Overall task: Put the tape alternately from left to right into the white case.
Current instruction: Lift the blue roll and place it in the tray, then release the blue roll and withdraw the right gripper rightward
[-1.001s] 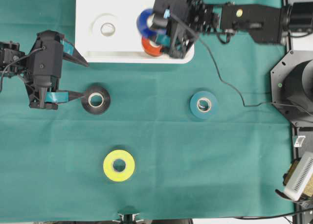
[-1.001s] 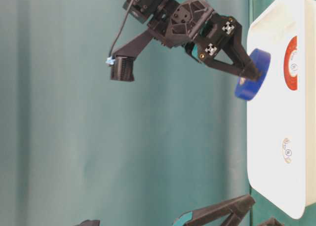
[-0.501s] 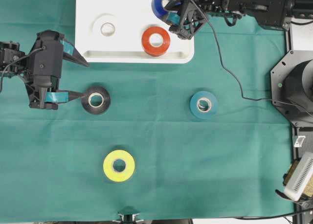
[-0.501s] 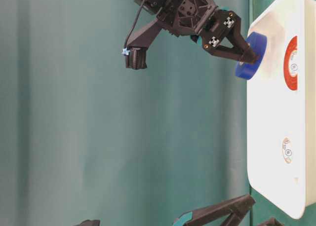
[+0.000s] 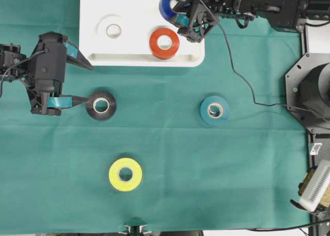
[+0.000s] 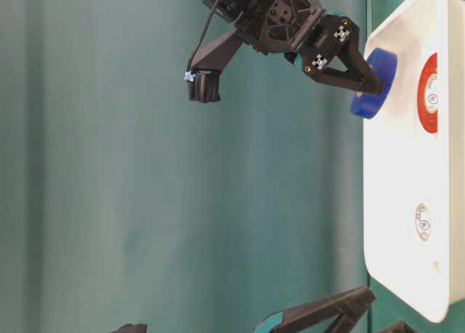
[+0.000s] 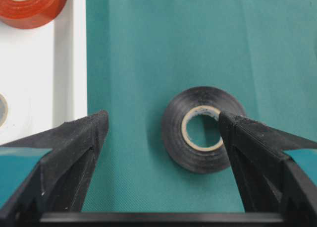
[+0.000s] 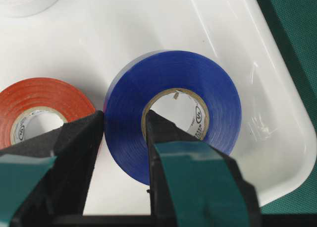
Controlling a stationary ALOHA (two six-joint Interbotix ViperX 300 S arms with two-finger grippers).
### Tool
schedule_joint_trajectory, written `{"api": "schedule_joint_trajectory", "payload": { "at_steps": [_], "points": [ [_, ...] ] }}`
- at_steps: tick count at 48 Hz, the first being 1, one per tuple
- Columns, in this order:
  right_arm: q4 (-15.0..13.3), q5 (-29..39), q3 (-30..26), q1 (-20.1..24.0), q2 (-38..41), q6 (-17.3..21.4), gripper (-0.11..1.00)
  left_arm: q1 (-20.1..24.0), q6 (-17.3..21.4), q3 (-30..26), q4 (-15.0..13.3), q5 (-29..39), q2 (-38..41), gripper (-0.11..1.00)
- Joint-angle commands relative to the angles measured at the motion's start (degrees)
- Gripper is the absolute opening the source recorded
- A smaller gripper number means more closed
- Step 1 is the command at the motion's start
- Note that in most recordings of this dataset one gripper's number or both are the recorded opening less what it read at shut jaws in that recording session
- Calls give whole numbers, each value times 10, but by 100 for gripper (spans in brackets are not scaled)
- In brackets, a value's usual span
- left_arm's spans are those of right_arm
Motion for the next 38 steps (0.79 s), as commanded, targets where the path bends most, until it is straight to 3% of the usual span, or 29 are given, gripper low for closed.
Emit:
{"api": "schedule_joint_trajectory", "payload": {
  "at_steps": [1, 18, 25, 33, 38],
  "points": [
    [-1, -4, -5, -1, -8, 1, -9, -2, -1, -8, 0, -4, -10, 74],
    [-1, -6, -3, -4, -8, -1, -4, -2, -1, -7, 0, -4, -10, 74],
    [-1, -6, 0, -4, -8, 0, 18, -3, -1, -8, 0, -4, -10, 74],
    [-1, -4, 0, -3, -8, 1, 64, -4, -1, -9, 0, -4, -10, 74],
    [-1, -6, 0, -3, -8, 1, 65, -6, -1, -10, 0, -4, -10, 74]
  ]
}}
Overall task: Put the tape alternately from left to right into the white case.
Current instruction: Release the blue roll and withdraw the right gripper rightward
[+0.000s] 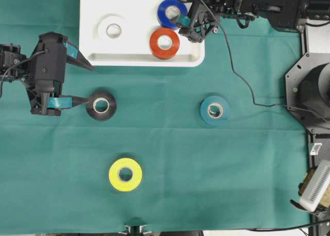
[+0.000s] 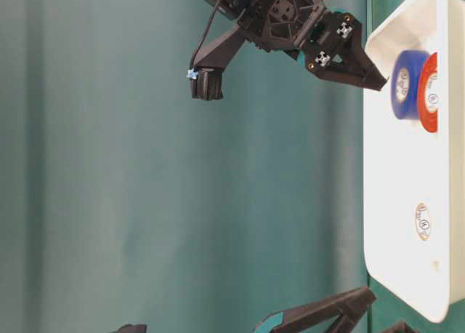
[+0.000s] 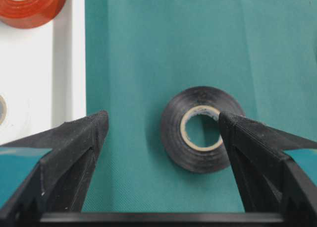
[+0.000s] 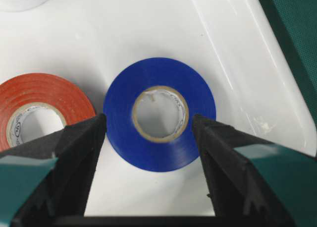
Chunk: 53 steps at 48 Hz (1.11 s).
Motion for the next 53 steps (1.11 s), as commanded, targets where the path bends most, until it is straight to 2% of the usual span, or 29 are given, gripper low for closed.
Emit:
{"api": "schedule_joint_trajectory", "payload": {
  "at_steps": [1, 18, 39, 53],
  "points": [
    [-1, -4, -5, 0, -8, 1, 65, -4, -1, -10, 0, -4, -10, 74],
    [0, -3, -4, 31, -25, 2, 65, -7, -2, -10, 0, -4, -10, 74],
    [0, -8, 25, 135, -74, 2, 65, -7, -2, -9, 0, -4, -10, 74],
    [0, -74, 55, 192, -97, 2, 65, -7, -3, -9, -1, -4, -10, 74]
  ]
}}
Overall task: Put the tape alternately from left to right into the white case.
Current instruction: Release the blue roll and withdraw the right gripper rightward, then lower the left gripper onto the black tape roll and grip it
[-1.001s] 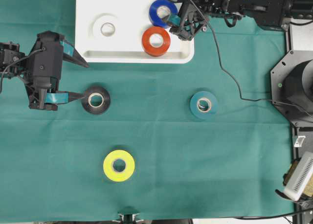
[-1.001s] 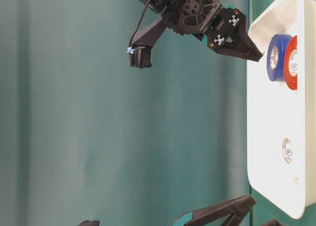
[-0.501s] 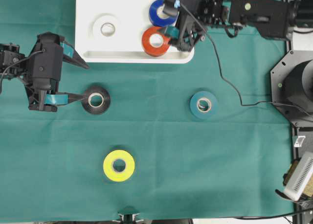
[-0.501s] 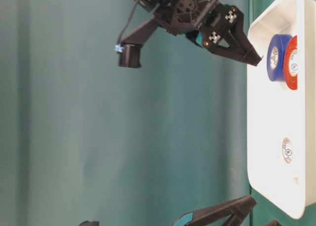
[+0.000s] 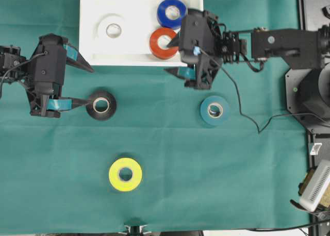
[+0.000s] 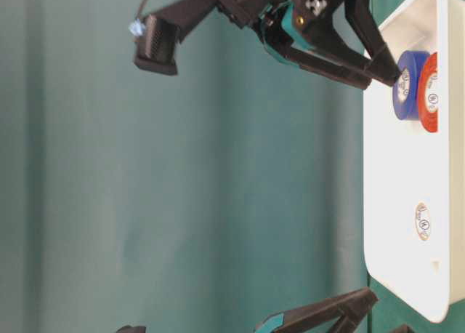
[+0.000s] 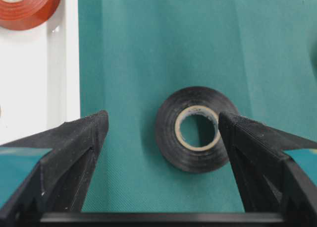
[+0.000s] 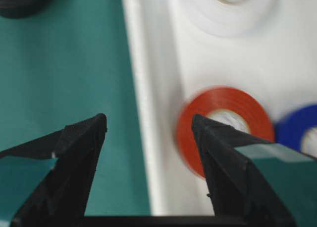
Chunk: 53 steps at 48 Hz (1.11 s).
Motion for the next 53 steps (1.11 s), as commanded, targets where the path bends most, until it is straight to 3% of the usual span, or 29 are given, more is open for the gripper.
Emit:
{"api": "schedule_joint_trajectory", "payload": {
  "at_steps": [1, 26, 39, 53],
  "points": [
    [0, -29, 4, 13, -20, 1, 65, -2, -1, -9, 0, -4, -10, 74],
    [0, -91, 53, 60, -54, 1, 65, -2, -1, -7, -1, -3, -10, 74],
    [0, -106, 54, 60, -54, 1, 65, -5, -1, -6, -1, -3, -9, 74],
    [0, -106, 55, 60, -54, 1, 65, -52, -1, -9, -1, -3, 3, 74]
  ]
}}
